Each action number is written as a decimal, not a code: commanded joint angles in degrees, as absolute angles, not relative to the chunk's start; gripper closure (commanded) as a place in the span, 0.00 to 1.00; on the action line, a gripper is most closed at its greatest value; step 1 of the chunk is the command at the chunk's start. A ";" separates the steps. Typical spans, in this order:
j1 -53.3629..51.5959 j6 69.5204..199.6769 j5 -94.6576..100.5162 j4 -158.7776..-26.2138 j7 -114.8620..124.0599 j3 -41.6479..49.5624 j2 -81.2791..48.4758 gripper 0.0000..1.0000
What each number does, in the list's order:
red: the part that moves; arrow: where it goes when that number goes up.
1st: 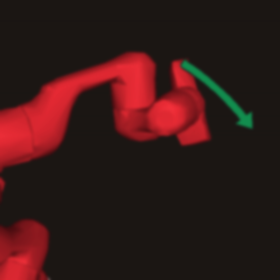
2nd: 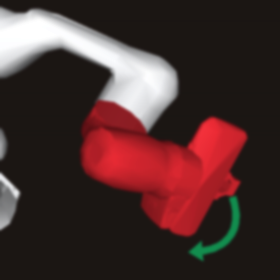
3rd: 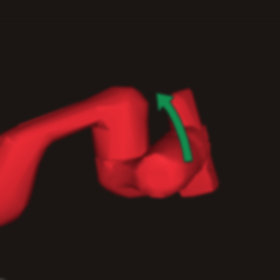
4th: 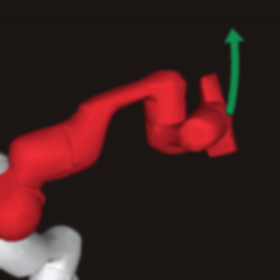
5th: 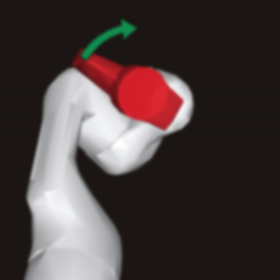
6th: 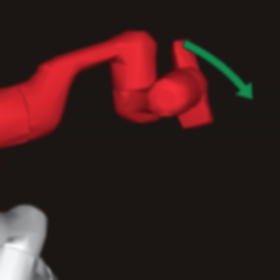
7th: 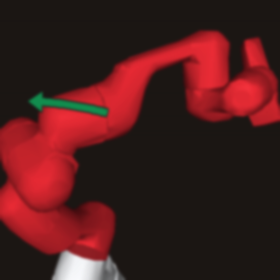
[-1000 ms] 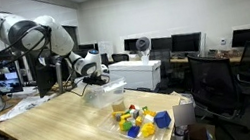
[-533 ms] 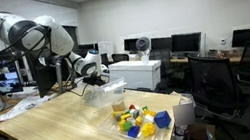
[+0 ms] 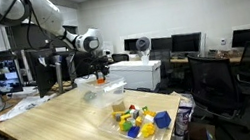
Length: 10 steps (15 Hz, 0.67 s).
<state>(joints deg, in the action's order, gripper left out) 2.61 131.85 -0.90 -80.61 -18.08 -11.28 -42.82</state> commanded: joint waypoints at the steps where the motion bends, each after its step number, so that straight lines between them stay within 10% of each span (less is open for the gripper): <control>1: -0.05 121.13 2.99 -82.84 -12.51 -4.67 -34.06 0.73; 10: 10.05 110.28 -2.01 -77.67 3.20 6.34 -35.70 0.73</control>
